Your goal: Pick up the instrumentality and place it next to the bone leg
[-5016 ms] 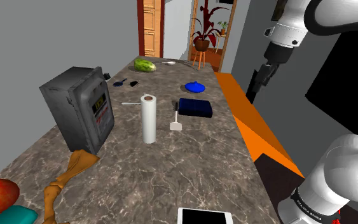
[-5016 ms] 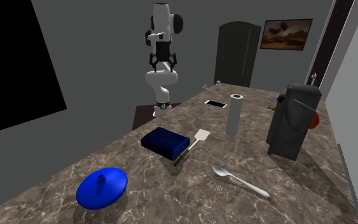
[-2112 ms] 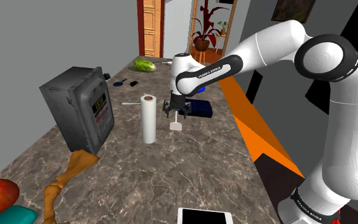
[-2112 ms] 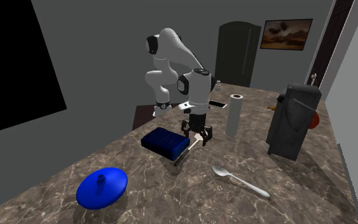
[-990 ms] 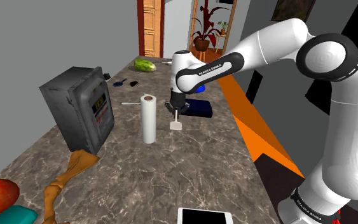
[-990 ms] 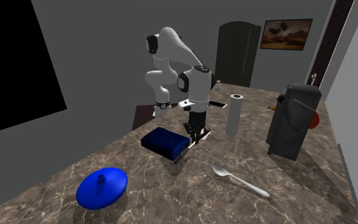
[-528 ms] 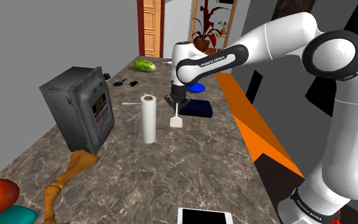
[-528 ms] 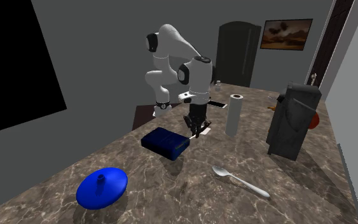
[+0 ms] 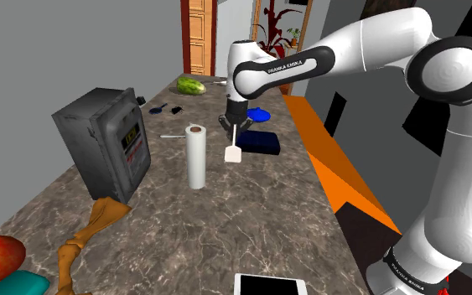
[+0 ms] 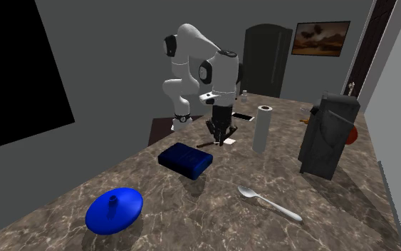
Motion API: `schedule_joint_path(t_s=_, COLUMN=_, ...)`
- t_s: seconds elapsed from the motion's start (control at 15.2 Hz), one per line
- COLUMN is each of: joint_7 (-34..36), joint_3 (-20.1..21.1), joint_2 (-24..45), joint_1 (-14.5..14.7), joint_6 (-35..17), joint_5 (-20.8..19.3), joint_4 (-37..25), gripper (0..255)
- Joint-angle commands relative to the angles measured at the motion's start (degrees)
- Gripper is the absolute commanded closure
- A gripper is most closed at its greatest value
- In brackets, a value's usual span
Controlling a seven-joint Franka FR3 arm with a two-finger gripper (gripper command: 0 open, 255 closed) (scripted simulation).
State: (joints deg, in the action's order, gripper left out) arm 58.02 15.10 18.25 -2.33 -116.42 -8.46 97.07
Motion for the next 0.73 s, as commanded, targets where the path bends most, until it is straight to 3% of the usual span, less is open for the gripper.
schedule_joint_path(t_s=0.0, joint_7=-0.12, joint_3=0.08, joint_2=-0.28, joint_1=0.05, joint_6=1.52, joint_5=0.15, joint_4=-1.21, gripper=255)
schedule_joint_path(t_s=0.53, joint_7=-0.69, joint_3=0.28, joint_2=-1.45, joint_1=0.08, joint_6=6.79, joint_5=0.70, joint_4=-5.39, gripper=255)
schedule_joint_path(t_s=0.66, joint_7=1.76, joint_3=1.10, joint_2=-1.86, joint_1=1.63, joint_6=6.77, joint_5=0.50, joint_4=-4.78, gripper=255)
